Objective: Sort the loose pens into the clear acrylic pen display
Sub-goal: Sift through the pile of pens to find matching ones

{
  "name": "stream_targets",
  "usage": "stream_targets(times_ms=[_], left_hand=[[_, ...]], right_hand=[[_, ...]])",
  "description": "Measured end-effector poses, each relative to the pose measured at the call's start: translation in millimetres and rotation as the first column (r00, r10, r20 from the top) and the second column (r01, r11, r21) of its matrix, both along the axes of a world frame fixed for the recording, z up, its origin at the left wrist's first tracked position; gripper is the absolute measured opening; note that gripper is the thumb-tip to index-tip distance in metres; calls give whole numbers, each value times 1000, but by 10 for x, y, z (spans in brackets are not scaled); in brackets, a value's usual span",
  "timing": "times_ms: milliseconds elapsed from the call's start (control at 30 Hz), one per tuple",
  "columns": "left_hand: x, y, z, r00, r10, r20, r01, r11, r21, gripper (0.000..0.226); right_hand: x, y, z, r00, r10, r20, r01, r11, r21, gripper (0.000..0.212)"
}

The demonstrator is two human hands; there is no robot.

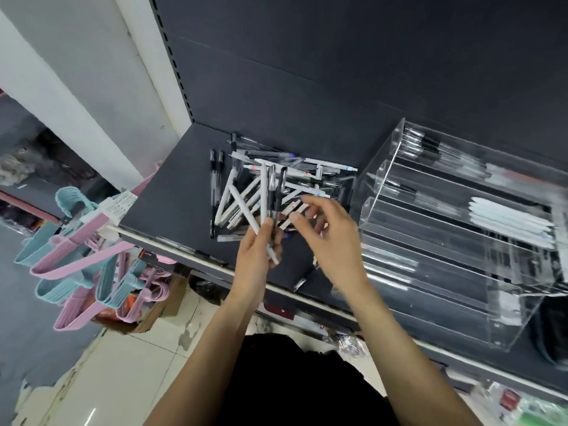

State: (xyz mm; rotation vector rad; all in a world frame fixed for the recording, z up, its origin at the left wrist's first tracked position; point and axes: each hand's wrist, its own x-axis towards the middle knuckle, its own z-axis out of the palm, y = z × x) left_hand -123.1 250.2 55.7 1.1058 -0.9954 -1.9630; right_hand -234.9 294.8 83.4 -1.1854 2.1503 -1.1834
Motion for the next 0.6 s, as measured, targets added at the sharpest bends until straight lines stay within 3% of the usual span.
stream_targets(times_ms=[67, 333, 467, 600], left_hand=[[-112, 91, 35, 991, -118, 62, 119, 993, -15, 22], [-540, 459, 95, 864, -483, 141, 500, 857, -127, 24], [-829, 691, 125, 909, -416, 18, 417, 908, -37, 23], [-1088, 932, 113, 929, -371, 19, 371, 928, -30, 23]], right_hand=[[-168, -38, 46, 996, -28, 84, 20, 996, 88, 28], [-616, 390, 197, 996, -48, 81, 41, 995, 89, 19], [-798, 684, 219, 969, -137, 207, 122, 989, 82, 30], [-1000, 920, 217, 983, -154, 100, 153, 988, 24, 18]])
